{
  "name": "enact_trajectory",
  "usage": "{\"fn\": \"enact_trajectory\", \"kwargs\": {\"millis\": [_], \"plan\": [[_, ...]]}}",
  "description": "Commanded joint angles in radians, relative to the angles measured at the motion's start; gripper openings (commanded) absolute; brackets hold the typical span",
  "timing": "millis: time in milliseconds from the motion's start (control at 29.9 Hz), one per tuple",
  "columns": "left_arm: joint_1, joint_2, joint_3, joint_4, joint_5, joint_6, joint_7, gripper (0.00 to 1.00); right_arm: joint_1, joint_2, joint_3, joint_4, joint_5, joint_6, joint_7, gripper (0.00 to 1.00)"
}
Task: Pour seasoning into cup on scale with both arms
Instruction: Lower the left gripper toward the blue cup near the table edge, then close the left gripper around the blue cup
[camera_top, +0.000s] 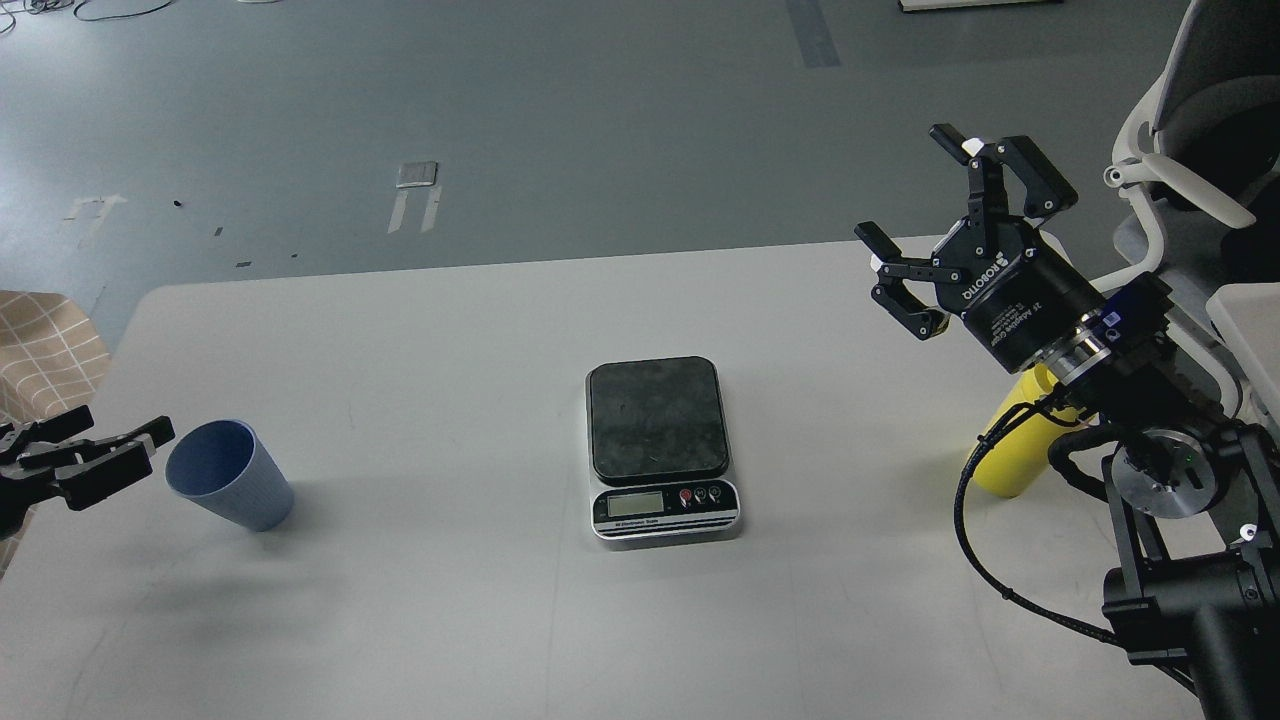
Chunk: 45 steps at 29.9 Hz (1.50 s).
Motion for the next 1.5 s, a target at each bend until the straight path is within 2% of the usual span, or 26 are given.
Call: {"fn": "enact_trajectory", "kwargs": {"millis": [0, 167, 535, 1002, 1036, 1203, 1470], "plan": [[0.000, -0.020, 0.003, 0.001, 0.002, -0.002, 0.000, 0.98, -0.002, 0.000, 0.016, 0.000, 0.000, 0.000, 0.000, 1.00], [0.001, -0.049, 0.004, 0.006, 0.003, 0.000, 0.000, 0.98, -0.002, 0.000, 0.024, -0.001, -0.002, 0.000, 0.000, 1.00], [0.004, -0.137, 0.009, 0.107, 0.008, 0.000, 0.000, 0.98, -0.002, 0.000, 0.024, -0.010, -0.003, 0.000, 0.000, 1.00], [-0.002, -0.144, 0.007, 0.110, 0.054, 0.000, 0.000, 0.97, 0.006, 0.000, 0.022, -0.020, -0.008, 0.000, 0.000, 1.00], [-0.002, -0.144, 0.007, 0.110, 0.054, 0.000, 0.000, 0.96, 0.006, 0.000, 0.022, -0.020, -0.008, 0.000, 0.000, 1.00], [-0.002, -0.157, 0.007, 0.112, 0.060, 0.000, 0.000, 0.74, 0.006, 0.000, 0.022, -0.020, -0.009, 0.000, 0.000, 1.00], [-0.003, -0.157, 0.007, 0.112, 0.107, -0.002, 0.000, 0.63, 0.004, 0.000, 0.022, -0.020, -0.009, 0.000, 0.000, 1.00]]}}
